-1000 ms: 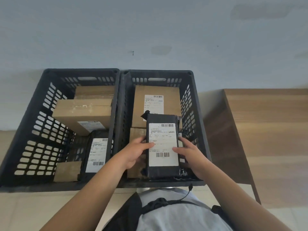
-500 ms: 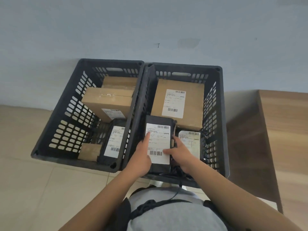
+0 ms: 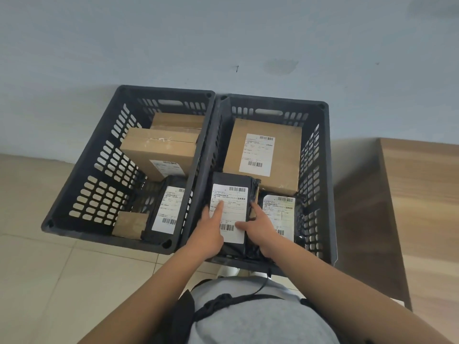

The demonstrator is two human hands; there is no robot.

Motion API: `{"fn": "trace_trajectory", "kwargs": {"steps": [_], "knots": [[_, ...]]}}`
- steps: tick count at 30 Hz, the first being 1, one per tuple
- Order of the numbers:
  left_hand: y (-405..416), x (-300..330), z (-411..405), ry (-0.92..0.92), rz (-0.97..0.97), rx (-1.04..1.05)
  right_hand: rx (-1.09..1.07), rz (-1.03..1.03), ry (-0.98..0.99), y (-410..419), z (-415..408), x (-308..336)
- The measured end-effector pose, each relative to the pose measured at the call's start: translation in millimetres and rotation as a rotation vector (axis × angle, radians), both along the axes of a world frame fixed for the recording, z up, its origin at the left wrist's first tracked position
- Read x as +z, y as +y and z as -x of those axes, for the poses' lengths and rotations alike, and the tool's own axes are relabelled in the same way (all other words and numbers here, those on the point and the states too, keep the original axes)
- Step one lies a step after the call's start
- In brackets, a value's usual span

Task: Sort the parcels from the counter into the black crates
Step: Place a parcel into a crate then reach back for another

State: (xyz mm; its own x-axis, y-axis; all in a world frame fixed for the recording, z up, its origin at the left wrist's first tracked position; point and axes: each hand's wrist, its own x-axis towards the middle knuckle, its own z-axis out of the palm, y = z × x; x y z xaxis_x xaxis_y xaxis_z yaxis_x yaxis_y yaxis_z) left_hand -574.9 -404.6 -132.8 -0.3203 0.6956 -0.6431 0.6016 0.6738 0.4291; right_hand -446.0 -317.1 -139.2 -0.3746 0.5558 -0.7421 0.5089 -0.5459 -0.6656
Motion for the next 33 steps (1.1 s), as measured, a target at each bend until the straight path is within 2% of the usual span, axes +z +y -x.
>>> {"fn": "trace_trajectory", "kwargs": {"steps": [6, 12, 16, 24, 33], "knots": [[7, 15, 12, -0.13, -0.05, 0.08, -0.031, -0.012, 0.008, -4, -2, -3], [11, 20, 25, -0.195, -0.113, 0.065, -0.01, -0.106, -0.015, -3, -1, 6], [7, 17, 19, -0.148, -0.02, -0.03, 0.05, -0.107, -0.063, -7, -1, 6], [5, 16, 17, -0.102, 0.026, -0.095, 0.082, -0.171, -0.125, -18, 3, 1], [1, 17, 16, -0.101, 0.04, -0.114, -0.015, -0.161, -0.13, -25, 9, -2]]}}
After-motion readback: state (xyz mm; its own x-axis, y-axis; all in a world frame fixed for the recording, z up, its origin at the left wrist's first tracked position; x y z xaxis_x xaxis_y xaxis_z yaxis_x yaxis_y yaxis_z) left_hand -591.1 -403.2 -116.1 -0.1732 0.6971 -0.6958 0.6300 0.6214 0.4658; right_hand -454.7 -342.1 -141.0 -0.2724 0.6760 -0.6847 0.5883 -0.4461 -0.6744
